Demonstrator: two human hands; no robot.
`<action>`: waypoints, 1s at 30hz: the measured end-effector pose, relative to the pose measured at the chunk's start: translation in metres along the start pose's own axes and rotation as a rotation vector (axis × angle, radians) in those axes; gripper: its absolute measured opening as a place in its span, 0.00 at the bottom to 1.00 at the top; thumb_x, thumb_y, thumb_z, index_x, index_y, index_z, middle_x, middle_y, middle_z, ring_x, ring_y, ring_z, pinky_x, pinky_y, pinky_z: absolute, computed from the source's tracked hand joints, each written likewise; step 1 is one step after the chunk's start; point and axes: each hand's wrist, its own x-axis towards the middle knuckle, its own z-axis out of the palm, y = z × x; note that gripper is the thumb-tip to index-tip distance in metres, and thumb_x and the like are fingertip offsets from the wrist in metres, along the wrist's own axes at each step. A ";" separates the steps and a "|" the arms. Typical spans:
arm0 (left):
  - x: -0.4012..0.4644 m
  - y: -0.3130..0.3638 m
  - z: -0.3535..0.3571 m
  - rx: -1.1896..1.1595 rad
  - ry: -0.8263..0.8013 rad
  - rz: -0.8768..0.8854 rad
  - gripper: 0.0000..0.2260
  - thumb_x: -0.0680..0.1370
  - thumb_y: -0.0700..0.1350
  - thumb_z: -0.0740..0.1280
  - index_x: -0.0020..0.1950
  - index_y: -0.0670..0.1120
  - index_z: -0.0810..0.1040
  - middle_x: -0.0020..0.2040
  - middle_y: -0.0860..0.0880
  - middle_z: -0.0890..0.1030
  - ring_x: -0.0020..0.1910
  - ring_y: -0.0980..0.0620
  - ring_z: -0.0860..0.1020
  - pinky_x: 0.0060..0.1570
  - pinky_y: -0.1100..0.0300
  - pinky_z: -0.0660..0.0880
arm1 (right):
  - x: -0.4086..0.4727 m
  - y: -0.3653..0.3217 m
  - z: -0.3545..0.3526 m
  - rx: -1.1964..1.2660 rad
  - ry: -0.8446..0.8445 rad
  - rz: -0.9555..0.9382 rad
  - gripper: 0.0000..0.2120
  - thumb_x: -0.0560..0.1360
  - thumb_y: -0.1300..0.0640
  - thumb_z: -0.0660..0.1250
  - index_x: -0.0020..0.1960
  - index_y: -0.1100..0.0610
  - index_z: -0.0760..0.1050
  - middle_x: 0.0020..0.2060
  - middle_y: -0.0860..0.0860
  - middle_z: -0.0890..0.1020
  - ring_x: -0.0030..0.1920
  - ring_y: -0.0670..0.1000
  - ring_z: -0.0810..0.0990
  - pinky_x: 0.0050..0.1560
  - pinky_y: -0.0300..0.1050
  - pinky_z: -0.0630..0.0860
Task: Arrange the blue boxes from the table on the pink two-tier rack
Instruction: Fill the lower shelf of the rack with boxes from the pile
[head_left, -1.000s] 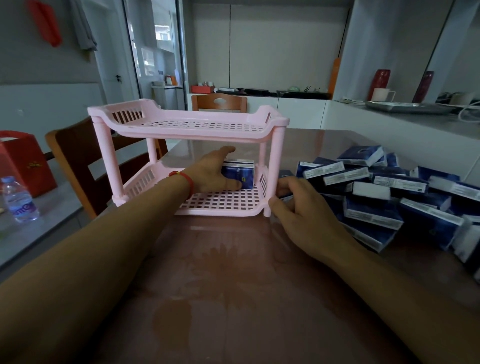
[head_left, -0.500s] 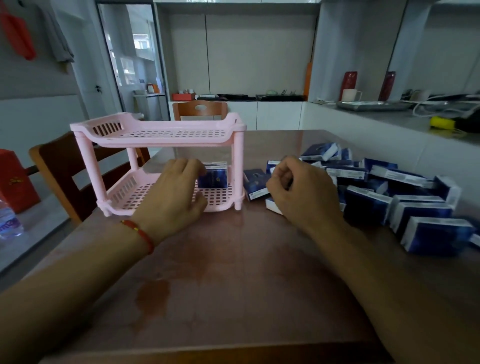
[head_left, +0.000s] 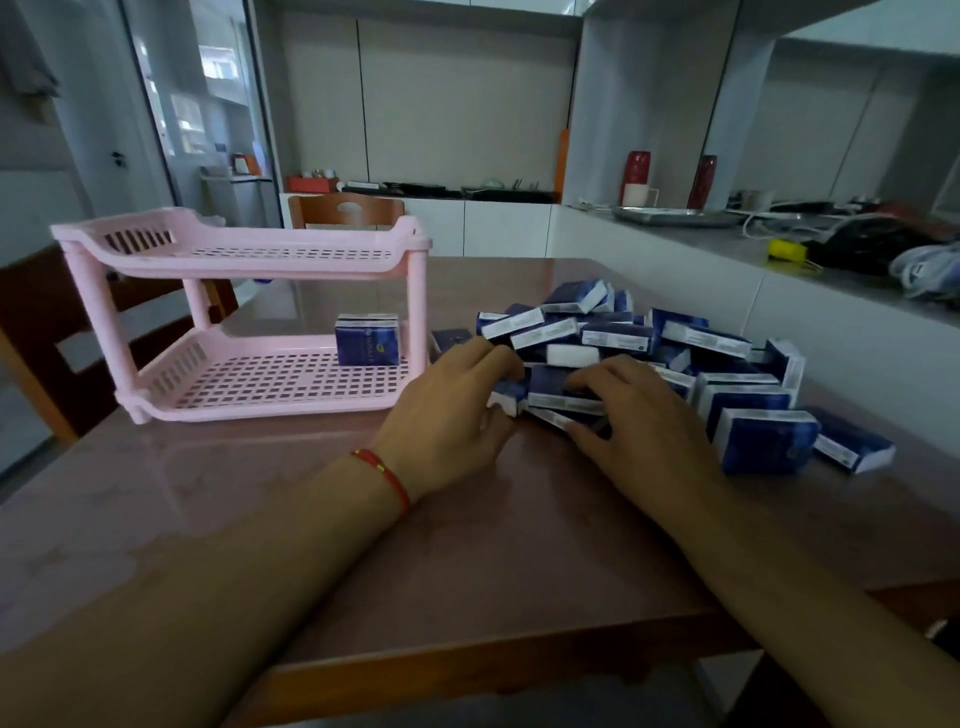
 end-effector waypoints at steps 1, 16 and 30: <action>-0.003 -0.005 0.001 -0.030 -0.010 -0.010 0.18 0.69 0.47 0.63 0.58 0.47 0.76 0.54 0.50 0.76 0.53 0.48 0.76 0.51 0.54 0.75 | 0.000 -0.003 0.001 0.032 0.011 -0.015 0.18 0.73 0.53 0.74 0.60 0.47 0.73 0.57 0.46 0.75 0.56 0.47 0.75 0.55 0.47 0.78; -0.011 -0.006 -0.016 -0.786 -0.044 -0.495 0.20 0.71 0.34 0.77 0.59 0.45 0.76 0.49 0.38 0.85 0.46 0.36 0.84 0.48 0.41 0.82 | -0.002 0.001 -0.008 0.302 0.128 0.034 0.14 0.72 0.53 0.73 0.55 0.50 0.73 0.53 0.45 0.74 0.54 0.46 0.74 0.55 0.46 0.76; -0.010 -0.010 -0.023 -0.806 0.146 -0.483 0.16 0.74 0.29 0.69 0.50 0.48 0.72 0.50 0.41 0.83 0.43 0.41 0.82 0.40 0.47 0.83 | -0.002 0.003 -0.011 0.486 0.024 0.325 0.12 0.82 0.50 0.60 0.50 0.52 0.80 0.46 0.46 0.82 0.42 0.45 0.79 0.36 0.42 0.79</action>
